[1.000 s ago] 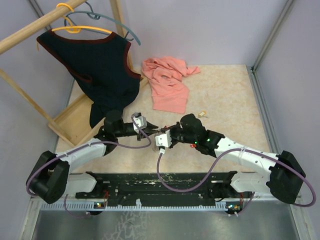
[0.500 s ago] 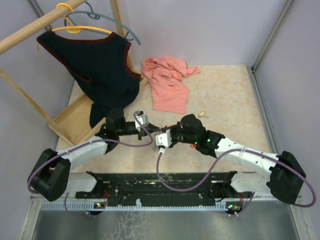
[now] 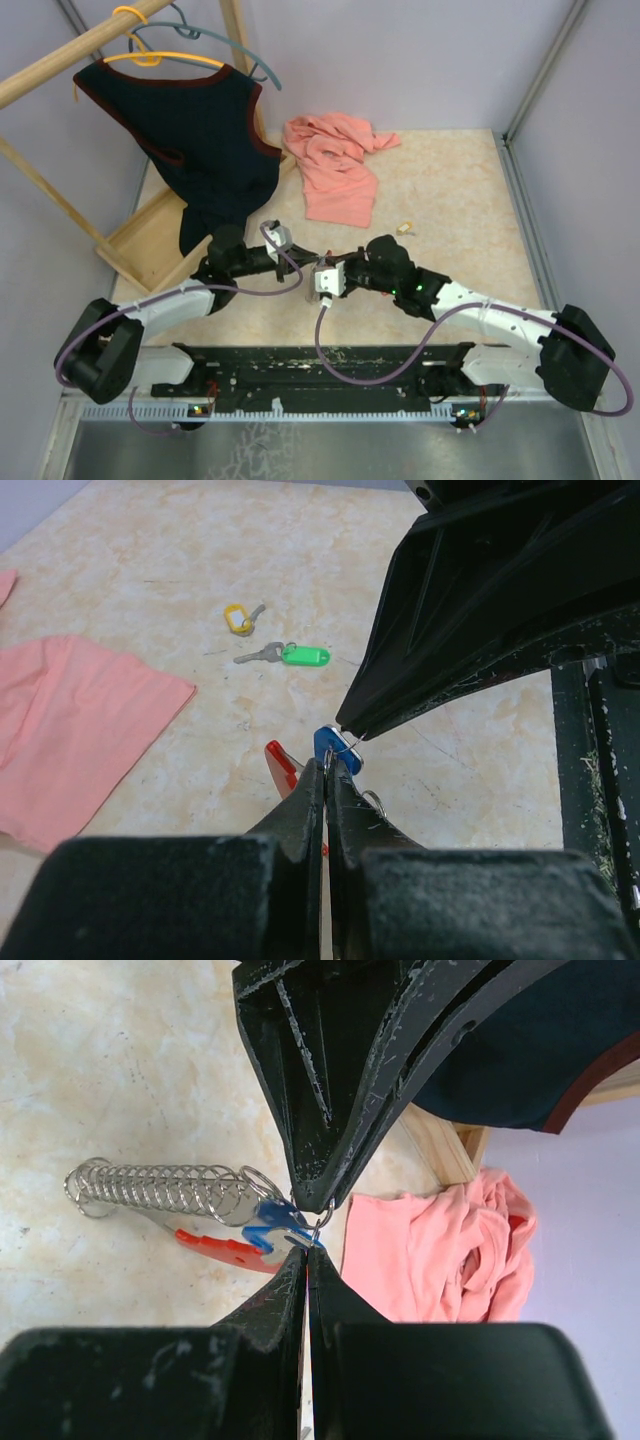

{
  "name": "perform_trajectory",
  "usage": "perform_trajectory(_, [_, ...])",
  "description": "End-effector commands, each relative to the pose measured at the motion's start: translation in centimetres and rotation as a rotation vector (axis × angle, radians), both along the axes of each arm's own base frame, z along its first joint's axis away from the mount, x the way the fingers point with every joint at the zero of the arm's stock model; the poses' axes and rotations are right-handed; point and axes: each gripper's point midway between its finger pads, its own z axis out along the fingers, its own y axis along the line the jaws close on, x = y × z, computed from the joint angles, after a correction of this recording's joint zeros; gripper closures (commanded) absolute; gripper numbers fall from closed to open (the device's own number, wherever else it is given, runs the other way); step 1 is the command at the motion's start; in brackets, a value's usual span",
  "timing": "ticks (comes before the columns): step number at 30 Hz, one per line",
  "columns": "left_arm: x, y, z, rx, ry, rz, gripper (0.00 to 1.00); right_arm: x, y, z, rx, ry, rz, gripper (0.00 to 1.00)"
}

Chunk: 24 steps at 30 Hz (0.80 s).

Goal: Put the keys on the keyring

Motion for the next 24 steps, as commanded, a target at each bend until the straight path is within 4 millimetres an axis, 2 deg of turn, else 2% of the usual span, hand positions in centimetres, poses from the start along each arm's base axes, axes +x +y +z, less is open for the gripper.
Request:
perform_trajectory(1, [1.4, 0.8, 2.0, -0.052, -0.042, 0.089, 1.00, 0.3, -0.7, 0.5, 0.025, -0.001, -0.049, 1.00])
perform_trajectory(6, [1.7, 1.1, 2.9, -0.080, -0.035, 0.126, 1.00, 0.3, -0.6, 0.6, 0.033, 0.002, -0.047, 1.00])
perform_trajectory(10, [1.1, 0.8, 3.8, -0.104, -0.048, 0.090, 1.00, 0.1, 0.3, 1.8, 0.077, -0.005, -0.014, 1.00])
perform_trajectory(14, [0.6, 0.4, 3.7, -0.107, -0.038, 0.060, 1.00, 0.3, 1.1, 3.0, 0.125, -0.018, -0.002, 1.00])
perform_trajectory(18, [0.5, 0.3, 3.7, -0.114, -0.039, 0.055, 1.00, 0.8, 1.4, 2.8, 0.128, -0.004, -0.020, 1.00])
perform_trajectory(24, [-0.3, -0.1, 3.2, -0.104, -0.043, 0.006, 1.00, 1.6, 1.3, 3.8, 0.183, -0.004, -0.064, 1.00])
